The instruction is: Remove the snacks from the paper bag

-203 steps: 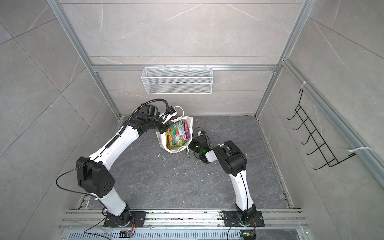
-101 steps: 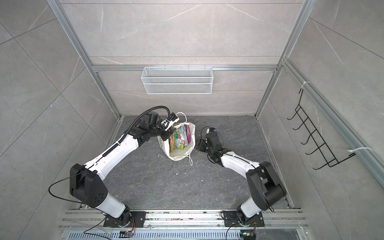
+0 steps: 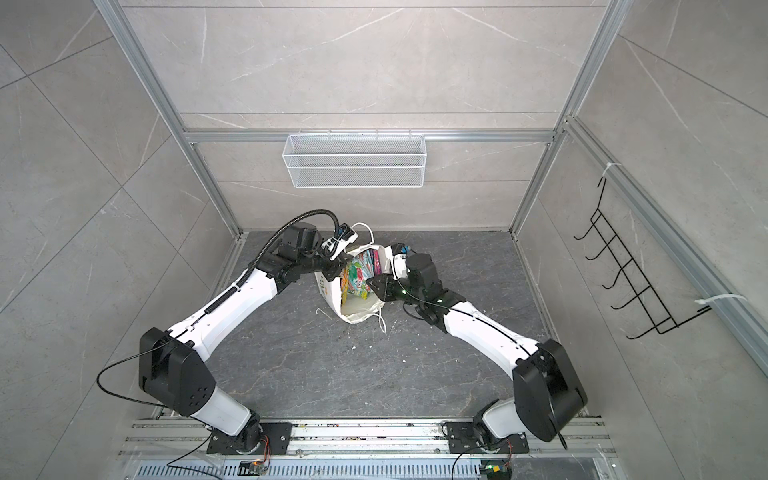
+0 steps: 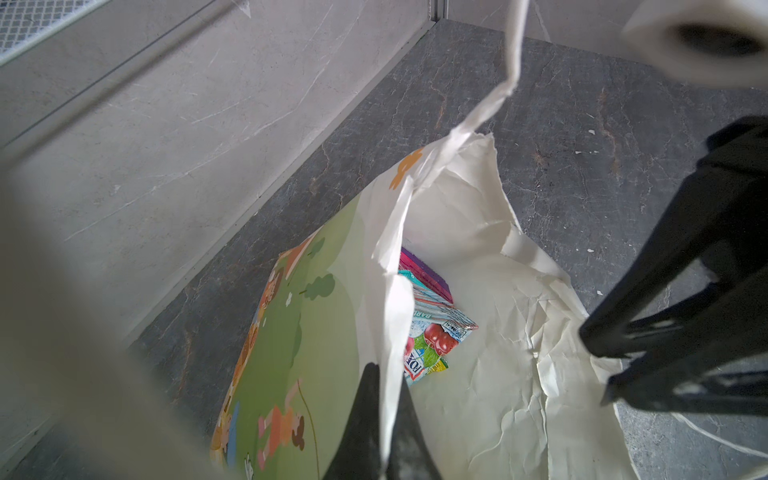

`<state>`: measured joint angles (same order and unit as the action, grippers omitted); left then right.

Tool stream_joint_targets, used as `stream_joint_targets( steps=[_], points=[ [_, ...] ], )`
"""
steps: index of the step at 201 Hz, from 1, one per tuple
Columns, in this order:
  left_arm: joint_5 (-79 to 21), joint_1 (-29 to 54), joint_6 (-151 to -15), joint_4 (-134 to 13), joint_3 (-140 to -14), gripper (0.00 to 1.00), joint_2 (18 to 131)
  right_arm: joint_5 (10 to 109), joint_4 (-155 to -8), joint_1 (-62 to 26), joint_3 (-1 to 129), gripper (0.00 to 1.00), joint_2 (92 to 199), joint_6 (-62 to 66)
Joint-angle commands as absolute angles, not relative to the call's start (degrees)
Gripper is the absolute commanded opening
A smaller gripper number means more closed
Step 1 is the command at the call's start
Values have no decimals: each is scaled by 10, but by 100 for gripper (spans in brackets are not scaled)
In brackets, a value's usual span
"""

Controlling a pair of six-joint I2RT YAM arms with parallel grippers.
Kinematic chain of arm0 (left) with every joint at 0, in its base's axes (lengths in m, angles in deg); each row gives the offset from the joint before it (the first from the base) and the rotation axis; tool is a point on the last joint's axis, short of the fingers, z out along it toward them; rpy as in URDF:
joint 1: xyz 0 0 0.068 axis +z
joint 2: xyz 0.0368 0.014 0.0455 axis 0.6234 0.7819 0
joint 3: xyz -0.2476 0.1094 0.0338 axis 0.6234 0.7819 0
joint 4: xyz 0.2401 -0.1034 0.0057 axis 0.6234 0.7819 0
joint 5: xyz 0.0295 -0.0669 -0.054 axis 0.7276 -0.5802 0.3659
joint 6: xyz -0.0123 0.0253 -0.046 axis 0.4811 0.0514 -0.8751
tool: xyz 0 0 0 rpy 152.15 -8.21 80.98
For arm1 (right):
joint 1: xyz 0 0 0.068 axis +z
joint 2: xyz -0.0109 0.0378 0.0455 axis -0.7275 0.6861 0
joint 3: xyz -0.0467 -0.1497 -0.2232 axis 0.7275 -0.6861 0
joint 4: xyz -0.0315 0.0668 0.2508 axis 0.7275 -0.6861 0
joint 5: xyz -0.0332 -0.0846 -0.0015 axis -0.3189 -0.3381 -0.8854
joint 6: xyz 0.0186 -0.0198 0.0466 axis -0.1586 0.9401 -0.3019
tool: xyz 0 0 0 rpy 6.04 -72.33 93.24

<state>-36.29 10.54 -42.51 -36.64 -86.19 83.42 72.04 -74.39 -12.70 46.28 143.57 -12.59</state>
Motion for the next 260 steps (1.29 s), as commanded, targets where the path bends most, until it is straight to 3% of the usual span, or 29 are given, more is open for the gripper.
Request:
stream_joint_targets(
  steps=[1, 58, 151, 170, 223, 260],
  points=[
    [-372, 102, -425, -372, -888, 0, 805, 717, -711, -98, 506, 29, 1479, -159],
    [-374, 101, -422, -358, -906, 0, 810, 721, -660, -73, 545, 44, 1566, -187],
    [-377, 101, -426, -358, -914, 0, 822, 710, -714, -57, 628, 51, 1657, -160],
    [-377, 102, -427, -358, -914, 0, 823, 704, -715, -55, 638, 47, 1671, -163],
    [-378, 102, -427, -358, -911, 0, 822, 686, -739, -52, 656, 14, 1684, -159],
    [-376, 102, -429, -364, -909, 0, 822, 675, -750, -52, 650, 1, 1659, -149]
  ],
)
